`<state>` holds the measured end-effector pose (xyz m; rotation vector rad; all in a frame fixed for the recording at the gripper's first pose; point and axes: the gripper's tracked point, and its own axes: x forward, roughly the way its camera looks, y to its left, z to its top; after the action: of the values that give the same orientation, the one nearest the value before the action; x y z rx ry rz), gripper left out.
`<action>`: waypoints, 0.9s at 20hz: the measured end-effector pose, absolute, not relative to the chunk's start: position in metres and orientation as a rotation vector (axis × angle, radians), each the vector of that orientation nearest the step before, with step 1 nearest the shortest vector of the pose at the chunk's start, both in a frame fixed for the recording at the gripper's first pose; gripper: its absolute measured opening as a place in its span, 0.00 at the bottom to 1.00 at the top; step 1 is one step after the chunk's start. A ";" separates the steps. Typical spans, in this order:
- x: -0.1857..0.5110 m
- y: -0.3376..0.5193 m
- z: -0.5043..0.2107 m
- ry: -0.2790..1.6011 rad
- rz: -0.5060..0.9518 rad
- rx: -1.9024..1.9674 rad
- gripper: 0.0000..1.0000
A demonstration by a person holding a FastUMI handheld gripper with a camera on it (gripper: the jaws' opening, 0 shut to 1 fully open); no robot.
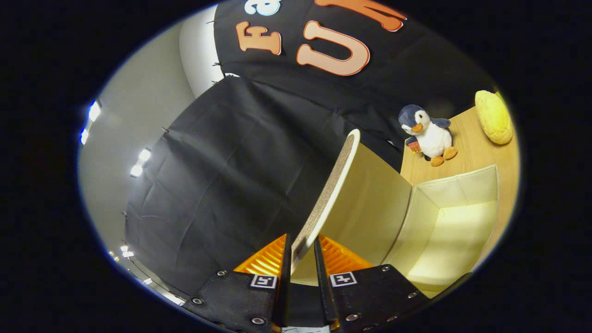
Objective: Open the storage box then place both shoes into the box .Put the left shoe in first, then the right shoe, with the right side of both shoes facing outward in a uniform manner.
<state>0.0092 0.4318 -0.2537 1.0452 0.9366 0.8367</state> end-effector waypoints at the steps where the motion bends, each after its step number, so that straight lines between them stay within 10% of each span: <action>1: 0.013 0.443 -0.256 0.945 0.822 1.022 0.33; 10: -0.017 0.403 -0.287 0.946 0.726 0.757 0.70; 18: -0.019 0.250 -0.349 0.905 0.422 0.459 0.84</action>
<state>-0.0191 0.2503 -0.3493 0.4595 0.9051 0.4220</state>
